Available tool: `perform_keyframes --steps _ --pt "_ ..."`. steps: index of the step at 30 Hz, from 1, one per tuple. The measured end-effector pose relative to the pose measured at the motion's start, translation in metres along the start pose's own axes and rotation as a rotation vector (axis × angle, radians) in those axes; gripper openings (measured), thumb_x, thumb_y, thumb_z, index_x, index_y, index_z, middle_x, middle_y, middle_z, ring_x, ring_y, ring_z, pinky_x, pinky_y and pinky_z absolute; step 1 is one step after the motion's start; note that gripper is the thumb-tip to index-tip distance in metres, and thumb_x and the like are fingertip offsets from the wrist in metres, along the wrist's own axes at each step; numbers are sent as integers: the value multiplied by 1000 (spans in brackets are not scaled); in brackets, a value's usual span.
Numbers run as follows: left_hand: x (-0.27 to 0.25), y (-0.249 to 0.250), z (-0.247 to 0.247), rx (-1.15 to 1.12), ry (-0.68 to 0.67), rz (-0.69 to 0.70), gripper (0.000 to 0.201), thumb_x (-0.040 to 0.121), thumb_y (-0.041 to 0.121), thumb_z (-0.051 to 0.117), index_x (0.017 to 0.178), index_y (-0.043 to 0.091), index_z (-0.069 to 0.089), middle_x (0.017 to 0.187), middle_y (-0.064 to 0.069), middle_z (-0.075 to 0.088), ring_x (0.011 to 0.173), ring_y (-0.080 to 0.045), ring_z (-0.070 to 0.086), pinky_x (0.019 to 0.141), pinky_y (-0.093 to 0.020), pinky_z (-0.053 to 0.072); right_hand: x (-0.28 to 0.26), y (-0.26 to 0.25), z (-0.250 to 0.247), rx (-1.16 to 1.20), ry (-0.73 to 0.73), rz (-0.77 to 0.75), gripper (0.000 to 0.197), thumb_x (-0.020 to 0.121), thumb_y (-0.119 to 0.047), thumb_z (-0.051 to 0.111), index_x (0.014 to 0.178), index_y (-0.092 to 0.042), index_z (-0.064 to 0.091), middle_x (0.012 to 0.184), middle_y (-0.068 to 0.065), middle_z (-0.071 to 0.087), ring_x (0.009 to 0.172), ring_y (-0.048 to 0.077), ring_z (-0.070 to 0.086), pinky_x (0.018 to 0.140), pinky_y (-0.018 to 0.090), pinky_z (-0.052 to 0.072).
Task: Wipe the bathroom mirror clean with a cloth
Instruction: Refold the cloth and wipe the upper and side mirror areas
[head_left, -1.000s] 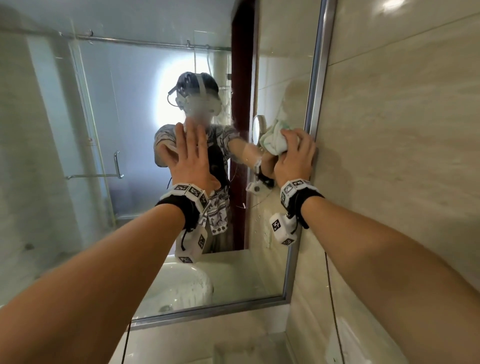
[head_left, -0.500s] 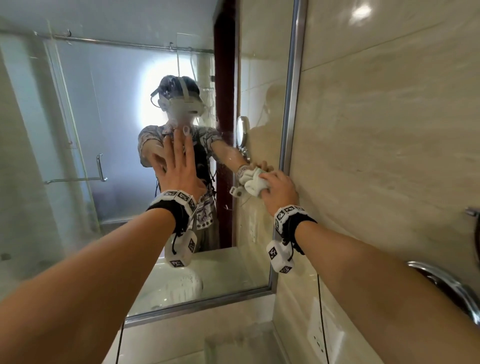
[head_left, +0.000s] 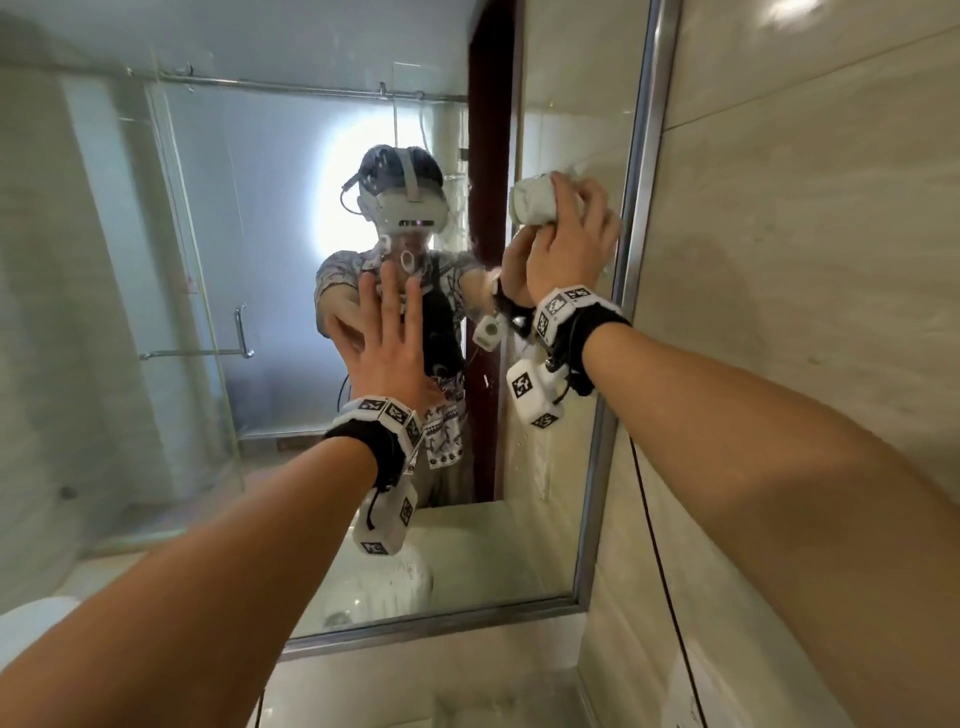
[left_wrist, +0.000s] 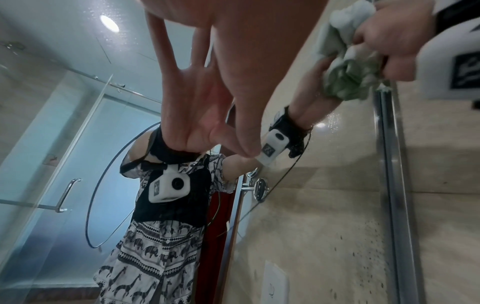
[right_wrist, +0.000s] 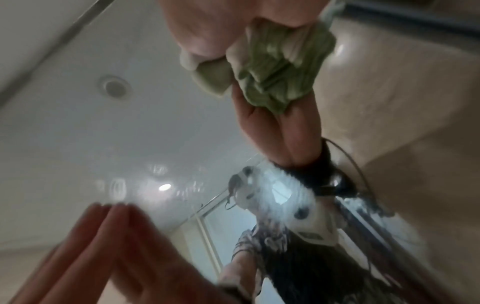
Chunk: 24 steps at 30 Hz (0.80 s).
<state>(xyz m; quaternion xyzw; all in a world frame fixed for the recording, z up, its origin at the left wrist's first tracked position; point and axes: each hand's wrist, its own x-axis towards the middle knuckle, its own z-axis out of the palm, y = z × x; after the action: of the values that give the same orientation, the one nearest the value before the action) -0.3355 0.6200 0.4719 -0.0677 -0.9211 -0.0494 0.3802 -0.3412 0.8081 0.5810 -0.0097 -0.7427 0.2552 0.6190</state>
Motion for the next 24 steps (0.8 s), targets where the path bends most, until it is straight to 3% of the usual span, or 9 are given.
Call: perform_keyframes --steps 7,14,20,22,24 --pt "-1 1 -2 -16 4 10 145 55 47 87 157 16 -10 162 -12 -22 150 -35 -19 111 -75 1 -88 30 18 -16 -181 -296 60 75 -12 73 130 -29 54 139 -4 35 120 27 29 100 49 40" --pt "-5 1 -11 -27 -19 19 135 63 43 81 157 19 -13 162 -10 -25 149 -33 -22 112 -73 -2 -117 68 -2 -166 -493 -545 61 72 -8 72 126 -32 56 136 1 46 117 32 32 97 55 40" --pt "-12 -3 -15 -54 -23 43 125 72 42 80 157 17 -9 163 -9 -20 150 -33 -16 116 -68 6 -133 79 -24 -329 -766 -534 63 75 -7 64 130 -36 49 139 -3 43 123 31 34 97 53 38" --pt "-22 0 -12 -40 -38 58 125 74 45 79 157 14 -9 164 -9 -19 151 -33 -16 117 -65 6 -130 73 -33 -307 -768 -512 58 78 -8 61 129 -34 50 137 -5 45 121 28 37 96 48 39" --pt "-31 2 -8 -58 -52 66 124 75 47 78 157 12 -7 164 -11 -18 151 -33 -15 118 -64 4 -123 63 -41 -191 -667 -412 53 80 -9 58 128 -27 52 133 -3 48 118 25 40 98 46 39"
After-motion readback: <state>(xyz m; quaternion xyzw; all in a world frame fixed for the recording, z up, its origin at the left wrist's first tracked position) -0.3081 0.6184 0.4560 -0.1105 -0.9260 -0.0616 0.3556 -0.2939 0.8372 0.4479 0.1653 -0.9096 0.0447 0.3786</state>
